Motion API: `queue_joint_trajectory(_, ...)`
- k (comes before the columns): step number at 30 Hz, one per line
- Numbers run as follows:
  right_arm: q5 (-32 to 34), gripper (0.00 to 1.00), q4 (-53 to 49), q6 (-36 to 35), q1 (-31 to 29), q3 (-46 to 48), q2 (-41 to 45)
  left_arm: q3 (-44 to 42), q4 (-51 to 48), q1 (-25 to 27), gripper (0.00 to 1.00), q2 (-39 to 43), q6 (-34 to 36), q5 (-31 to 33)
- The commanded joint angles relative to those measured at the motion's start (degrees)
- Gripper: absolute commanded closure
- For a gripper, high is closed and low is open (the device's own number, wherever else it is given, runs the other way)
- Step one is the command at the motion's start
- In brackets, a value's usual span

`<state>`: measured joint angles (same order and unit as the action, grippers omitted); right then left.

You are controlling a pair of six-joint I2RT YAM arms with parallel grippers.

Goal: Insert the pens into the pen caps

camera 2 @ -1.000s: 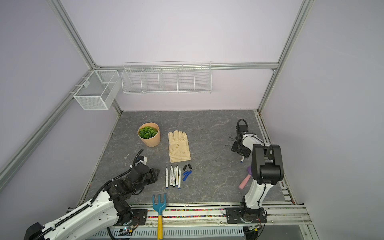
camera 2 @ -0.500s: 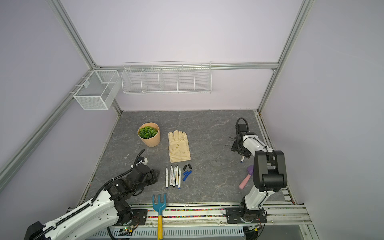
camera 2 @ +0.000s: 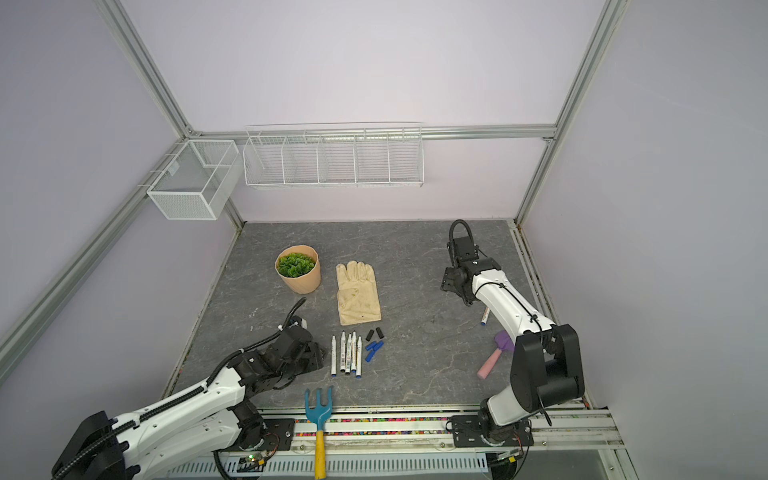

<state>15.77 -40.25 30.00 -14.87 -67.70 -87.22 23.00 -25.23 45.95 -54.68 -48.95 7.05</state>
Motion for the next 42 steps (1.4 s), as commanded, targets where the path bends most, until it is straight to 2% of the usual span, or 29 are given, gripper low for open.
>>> queue_joint_trajectory(1,-0.82,0.26,-0.80,-0.97,-0.06,-0.59,1.60,3.39,1.45,0.62,0.47,-3.20,1.02,-0.90)
queue_joint_trajectory(21,-1.39,0.26,0.97,-2.40,0.09,1.34,1.73,8.28,-1.11,3.98,0.51,-14.44,1.39,-1.27)
queue_joint_trajectory(30,-1.46,0.26,1.16,-2.23,0.34,1.36,2.49,8.18,-4.31,4.18,0.67,-17.71,-0.18,-1.36)
queue_joint_trajectory(36,-3.05,0.26,1.28,-0.96,0.52,0.91,3.89,7.68,-4.98,4.15,0.84,-18.58,-1.07,-0.05)
queue_joint_trajectory(39,-4.11,0.26,1.08,-0.47,0.53,0.49,4.30,8.26,-5.35,4.19,0.97,-20.07,-0.86,0.67)
queue_joint_trajectory(42,-5.29,0.26,1.08,-0.72,0.50,-0.12,4.74,10.10,-6.46,4.19,1.00,-21.17,-0.33,2.26)
